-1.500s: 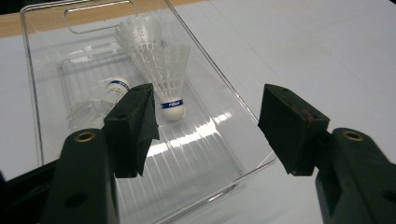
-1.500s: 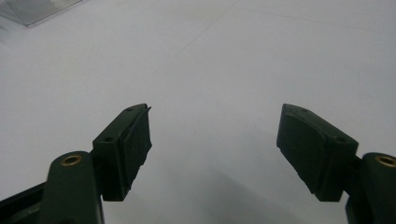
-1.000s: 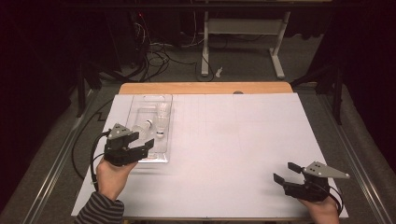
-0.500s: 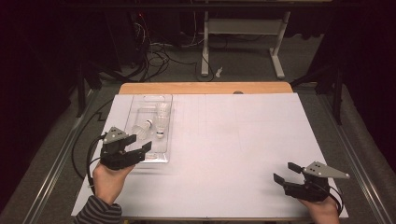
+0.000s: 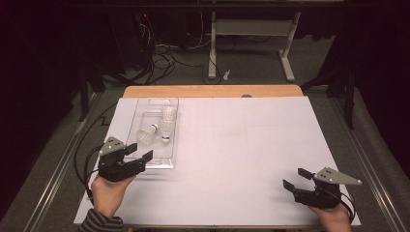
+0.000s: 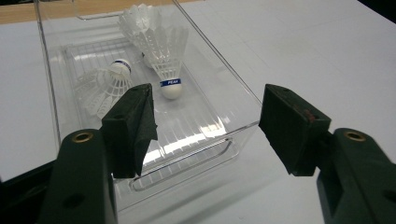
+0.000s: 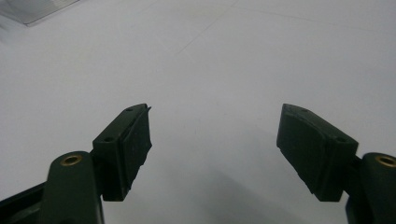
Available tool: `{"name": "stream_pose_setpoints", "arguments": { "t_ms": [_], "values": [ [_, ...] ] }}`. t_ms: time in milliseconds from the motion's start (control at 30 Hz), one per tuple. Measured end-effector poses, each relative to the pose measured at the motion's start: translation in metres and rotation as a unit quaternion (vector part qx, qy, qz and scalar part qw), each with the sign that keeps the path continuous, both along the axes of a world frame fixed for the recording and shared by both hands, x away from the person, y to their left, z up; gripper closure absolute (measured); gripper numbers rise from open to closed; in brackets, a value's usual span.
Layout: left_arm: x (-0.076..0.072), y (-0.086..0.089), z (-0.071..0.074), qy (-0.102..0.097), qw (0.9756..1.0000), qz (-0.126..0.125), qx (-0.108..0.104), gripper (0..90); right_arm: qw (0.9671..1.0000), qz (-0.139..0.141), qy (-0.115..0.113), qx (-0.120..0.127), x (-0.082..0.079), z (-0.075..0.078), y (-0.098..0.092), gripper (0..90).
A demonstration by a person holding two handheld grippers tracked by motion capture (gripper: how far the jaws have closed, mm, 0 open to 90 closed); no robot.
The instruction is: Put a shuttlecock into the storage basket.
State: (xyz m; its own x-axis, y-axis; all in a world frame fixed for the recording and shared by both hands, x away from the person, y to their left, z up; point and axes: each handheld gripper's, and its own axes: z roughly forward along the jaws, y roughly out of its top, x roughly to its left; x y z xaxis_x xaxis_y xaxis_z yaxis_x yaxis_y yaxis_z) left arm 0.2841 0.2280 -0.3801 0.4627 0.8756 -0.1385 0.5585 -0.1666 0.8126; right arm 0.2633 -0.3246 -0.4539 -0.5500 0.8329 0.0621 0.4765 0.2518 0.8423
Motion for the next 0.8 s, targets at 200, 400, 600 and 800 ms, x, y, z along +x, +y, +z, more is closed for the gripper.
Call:
{"name": "stream_pose_setpoints", "arguments": {
  "t_ms": [200,400,600,800],
  "values": [
    [-0.005,0.001,-0.002,-0.004,1.0,-0.003,-0.006,36.4,1.0,0.0,0.0,0.0,0.0,0.0,0.0,26.6],
    [-0.01,0.003,-0.004,-0.008,0.9999,-0.003,-0.014,36.5,1.0,0.001,0.0,0.0,0.0,0.0,0.0,26.6],
    [-0.013,0.003,-0.008,-0.009,0.9998,-0.004,-0.018,36.5,1.0,0.0,0.0,0.001,0.0,0.0,0.0,26.6],
    [-0.016,0.003,-0.012,-0.015,0.9997,-0.003,-0.02,36.7,1.0,0.0,0.001,0.0,0.0,0.0,0.0,26.6]
  ]
}}
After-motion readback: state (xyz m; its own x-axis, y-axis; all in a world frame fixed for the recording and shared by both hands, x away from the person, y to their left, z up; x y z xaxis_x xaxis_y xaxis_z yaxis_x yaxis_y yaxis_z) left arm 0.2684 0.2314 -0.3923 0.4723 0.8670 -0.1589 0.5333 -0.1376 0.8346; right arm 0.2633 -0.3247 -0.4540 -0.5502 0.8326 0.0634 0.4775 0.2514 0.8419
